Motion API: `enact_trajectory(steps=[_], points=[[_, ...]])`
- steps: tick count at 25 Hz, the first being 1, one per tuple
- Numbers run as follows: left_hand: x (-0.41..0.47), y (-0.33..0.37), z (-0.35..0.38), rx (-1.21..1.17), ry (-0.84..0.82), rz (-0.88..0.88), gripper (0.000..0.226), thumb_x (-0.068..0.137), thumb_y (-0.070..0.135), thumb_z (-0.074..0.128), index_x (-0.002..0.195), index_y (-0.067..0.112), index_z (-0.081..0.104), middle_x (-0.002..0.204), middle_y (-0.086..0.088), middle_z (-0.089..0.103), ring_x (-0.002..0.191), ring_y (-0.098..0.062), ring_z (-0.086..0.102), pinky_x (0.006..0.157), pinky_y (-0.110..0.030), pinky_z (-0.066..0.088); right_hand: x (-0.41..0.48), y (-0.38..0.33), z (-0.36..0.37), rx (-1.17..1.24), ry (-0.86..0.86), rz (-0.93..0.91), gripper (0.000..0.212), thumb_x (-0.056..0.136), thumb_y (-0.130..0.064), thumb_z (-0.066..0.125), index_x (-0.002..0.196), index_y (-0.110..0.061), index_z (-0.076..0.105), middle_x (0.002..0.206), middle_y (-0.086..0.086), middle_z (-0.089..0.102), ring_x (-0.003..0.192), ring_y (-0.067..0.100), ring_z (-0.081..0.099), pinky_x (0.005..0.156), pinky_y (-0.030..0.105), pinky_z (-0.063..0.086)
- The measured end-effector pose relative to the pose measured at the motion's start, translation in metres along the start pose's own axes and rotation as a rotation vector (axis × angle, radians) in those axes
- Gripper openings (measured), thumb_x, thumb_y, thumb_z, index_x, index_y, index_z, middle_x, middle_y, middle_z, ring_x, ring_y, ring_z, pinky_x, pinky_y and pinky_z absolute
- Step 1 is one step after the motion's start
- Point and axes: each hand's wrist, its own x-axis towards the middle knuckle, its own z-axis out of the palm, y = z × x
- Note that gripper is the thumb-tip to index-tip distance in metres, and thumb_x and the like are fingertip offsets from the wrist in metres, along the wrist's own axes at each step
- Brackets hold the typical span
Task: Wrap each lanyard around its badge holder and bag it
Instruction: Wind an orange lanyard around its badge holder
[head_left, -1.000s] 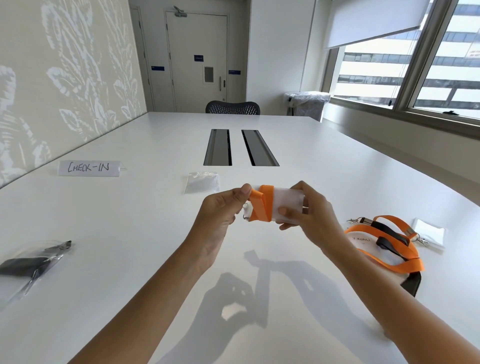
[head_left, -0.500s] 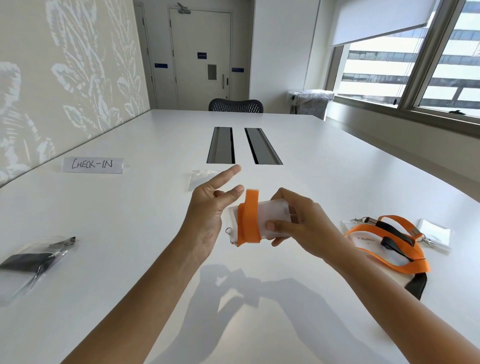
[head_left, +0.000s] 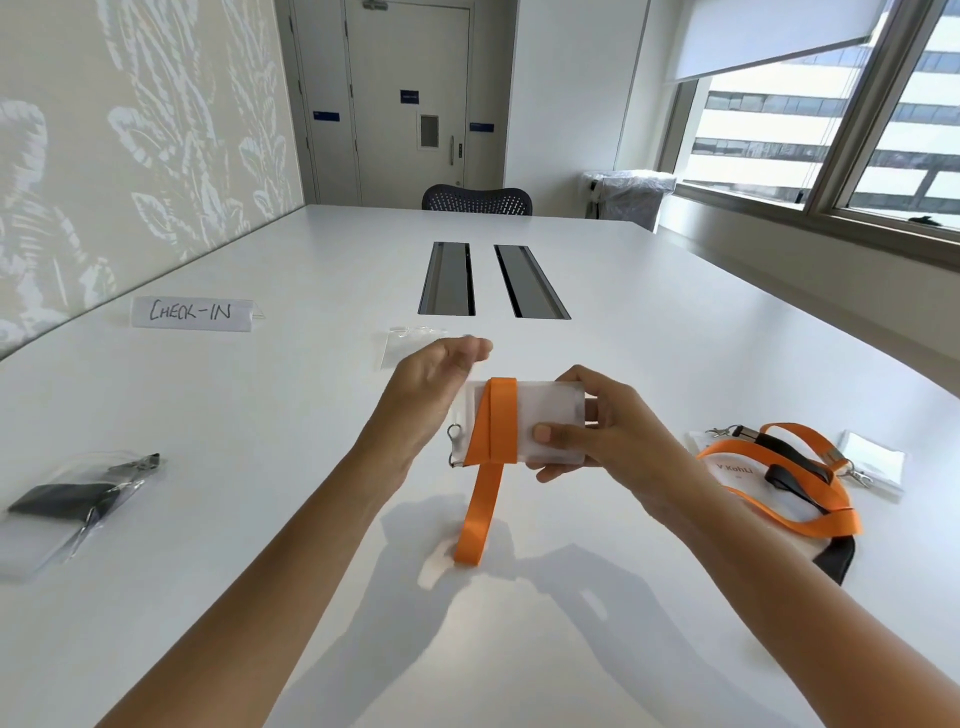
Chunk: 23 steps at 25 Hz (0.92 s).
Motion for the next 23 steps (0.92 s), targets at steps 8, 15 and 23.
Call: enact_trajectory(steps=[8,15,23], points=[[-0.018,-0.024,0.048,-0.495,-0.116,-0.287,0.026,0.104,0.011,0.034,0.111,0.018,0.057,0.099,-0.005,0.069,0.087,-0.02,0.07,0.088,-0.034,0.051,0.003,-0.006,-0.017,0.206,0.141,0.004,0.027,0.081,0.004,0.071,0.103,0.001,0.054,0.083,0.021,0.066,0.071,0.041,0.07,0.064,0.038,0.06],[-0.027,-0.012,0.054,-0.053,-0.321,-0.181,0.025,0.103,0.019,0.038,0.1,0.015,0.063,0.071,0.002,0.056,0.063,-0.012,0.065,0.064,-0.017,0.049,0.006,-0.007,-0.029,0.126,0.302,-0.056,0.026,0.082,0.003,0.071,0.102,0.0,0.054,0.092,0.026,0.065,0.067,0.037,0.072,0.063,0.04,0.062],[-0.024,0.001,0.041,-0.061,-0.251,-0.247,0.035,0.101,0.028,0.044,0.079,0.018,0.068,0.055,0.013,0.051,0.055,-0.005,0.052,0.061,-0.018,0.037,0.005,0.014,-0.012,-0.527,0.361,-0.42,0.019,0.086,-0.002,0.061,0.091,-0.018,0.051,0.07,0.0,0.064,0.054,0.015,0.065,0.052,0.025,0.05]])
